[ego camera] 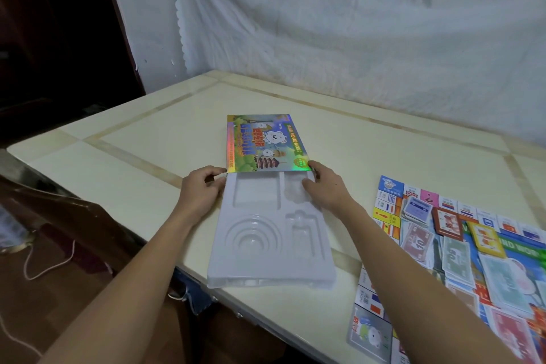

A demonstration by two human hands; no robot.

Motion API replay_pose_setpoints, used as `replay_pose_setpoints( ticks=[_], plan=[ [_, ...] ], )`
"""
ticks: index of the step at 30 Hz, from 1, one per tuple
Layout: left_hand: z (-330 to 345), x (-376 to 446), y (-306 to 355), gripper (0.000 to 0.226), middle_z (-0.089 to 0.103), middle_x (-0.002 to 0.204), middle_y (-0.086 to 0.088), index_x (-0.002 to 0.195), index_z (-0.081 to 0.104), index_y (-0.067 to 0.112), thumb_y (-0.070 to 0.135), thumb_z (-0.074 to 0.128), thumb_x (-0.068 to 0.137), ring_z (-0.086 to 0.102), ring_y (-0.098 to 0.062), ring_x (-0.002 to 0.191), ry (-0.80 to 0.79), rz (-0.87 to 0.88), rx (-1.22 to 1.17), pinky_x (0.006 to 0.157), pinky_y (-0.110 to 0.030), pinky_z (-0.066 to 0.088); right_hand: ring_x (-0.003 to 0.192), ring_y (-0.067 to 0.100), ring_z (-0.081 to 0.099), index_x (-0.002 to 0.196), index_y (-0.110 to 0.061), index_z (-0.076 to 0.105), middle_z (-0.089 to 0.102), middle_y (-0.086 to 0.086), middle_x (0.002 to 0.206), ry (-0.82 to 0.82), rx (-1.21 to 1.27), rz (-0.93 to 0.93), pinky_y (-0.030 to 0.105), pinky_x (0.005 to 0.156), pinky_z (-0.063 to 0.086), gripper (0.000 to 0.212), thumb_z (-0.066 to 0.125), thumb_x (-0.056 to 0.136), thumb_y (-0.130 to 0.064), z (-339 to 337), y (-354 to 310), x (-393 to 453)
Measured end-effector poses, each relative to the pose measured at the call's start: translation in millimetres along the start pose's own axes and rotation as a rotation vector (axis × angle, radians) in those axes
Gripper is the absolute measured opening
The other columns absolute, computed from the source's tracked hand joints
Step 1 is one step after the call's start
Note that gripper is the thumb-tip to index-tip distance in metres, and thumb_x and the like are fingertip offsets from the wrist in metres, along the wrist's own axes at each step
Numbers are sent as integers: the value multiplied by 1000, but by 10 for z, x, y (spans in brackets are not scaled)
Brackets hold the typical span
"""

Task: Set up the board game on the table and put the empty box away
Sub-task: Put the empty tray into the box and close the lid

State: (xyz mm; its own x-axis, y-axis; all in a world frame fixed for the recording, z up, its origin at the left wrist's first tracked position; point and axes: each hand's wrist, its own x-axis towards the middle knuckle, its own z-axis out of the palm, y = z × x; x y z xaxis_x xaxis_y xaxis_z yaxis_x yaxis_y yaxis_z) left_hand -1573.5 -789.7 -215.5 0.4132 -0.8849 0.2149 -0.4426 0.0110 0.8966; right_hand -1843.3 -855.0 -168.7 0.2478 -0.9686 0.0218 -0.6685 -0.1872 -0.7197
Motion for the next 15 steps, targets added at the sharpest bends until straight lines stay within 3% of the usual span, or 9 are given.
replay_pose_setpoints(
  ticks=[2, 5, 8, 10, 12, 13, 15],
  plan=[
    [1, -22, 31, 11, 71, 99, 10, 93, 67, 24, 14, 66, 89, 64, -7, 92, 29, -19, -45, 83, -26, 50, 84, 20, 52, 124, -16, 59, 61, 0, 95, 69, 20, 4, 21, 68, 33, 36, 60, 89, -18, 49, 54, 55],
    [-12, -52, 60, 27, 68, 113, 12, 111, 64, 31, 24, 67, 85, 65, -9, 100, -24, -57, -162, 94, -37, 51, 74, 22, 55, 105, -12, 61, 65, 9, 94, 177, 100, 69, 21, 55, 38, 24, 69, 85, -21, 100, 37, 100],
    [-41, -85, 79, 50, 64, 125, 17, 127, 61, 32, 43, 72, 80, 60, -4, 114, -131, -24, -109, 96, -33, 50, 79, 20, 53, 105, -12, 54, 60, 6, 100, 135, 45, 29, 17, 54, 36, 35, 73, 83, -31, 103, 3, 107],
    [-40, -95, 82, 58, 60, 133, 17, 136, 56, 32, 38, 76, 82, 56, -3, 120, -162, -27, -63, 101, -30, 45, 105, 15, 54, 124, -14, 48, 51, 6, 129, -59, 34, -53, 20, 76, 45, 64, 76, 77, -48, 61, -15, 71],
    [-14, -89, 81, 59, 59, 135, 16, 137, 55, 30, 31, 78, 82, 54, -3, 122, -139, -7, -9, 104, -27, 43, 141, 7, 27, 152, -20, 20, 11, -8, 160, -341, -129, -97, 31, 112, 32, 120, 74, 60, -74, -24, -43, 10],
    [1, -87, 87, 57, 59, 134, 16, 136, 57, 29, 30, 77, 83, 54, -2, 122, -118, 6, 11, 104, -25, 42, 147, 7, 14, 156, -24, 1, -9, -14, 162, -456, -252, -87, 37, 118, 23, 139, 71, 51, -82, -70, -48, -14],
    [23, -92, 110, 49, 62, 130, 15, 132, 62, 27, 32, 75, 85, 55, 0, 120, -81, 25, 29, 102, -22, 41, 150, 10, 9, 154, -29, -15, -25, -17, 158, -561, -432, -86, 43, 120, 21, 150, 73, 45, -83, -157, -47, -40]
  ],
)
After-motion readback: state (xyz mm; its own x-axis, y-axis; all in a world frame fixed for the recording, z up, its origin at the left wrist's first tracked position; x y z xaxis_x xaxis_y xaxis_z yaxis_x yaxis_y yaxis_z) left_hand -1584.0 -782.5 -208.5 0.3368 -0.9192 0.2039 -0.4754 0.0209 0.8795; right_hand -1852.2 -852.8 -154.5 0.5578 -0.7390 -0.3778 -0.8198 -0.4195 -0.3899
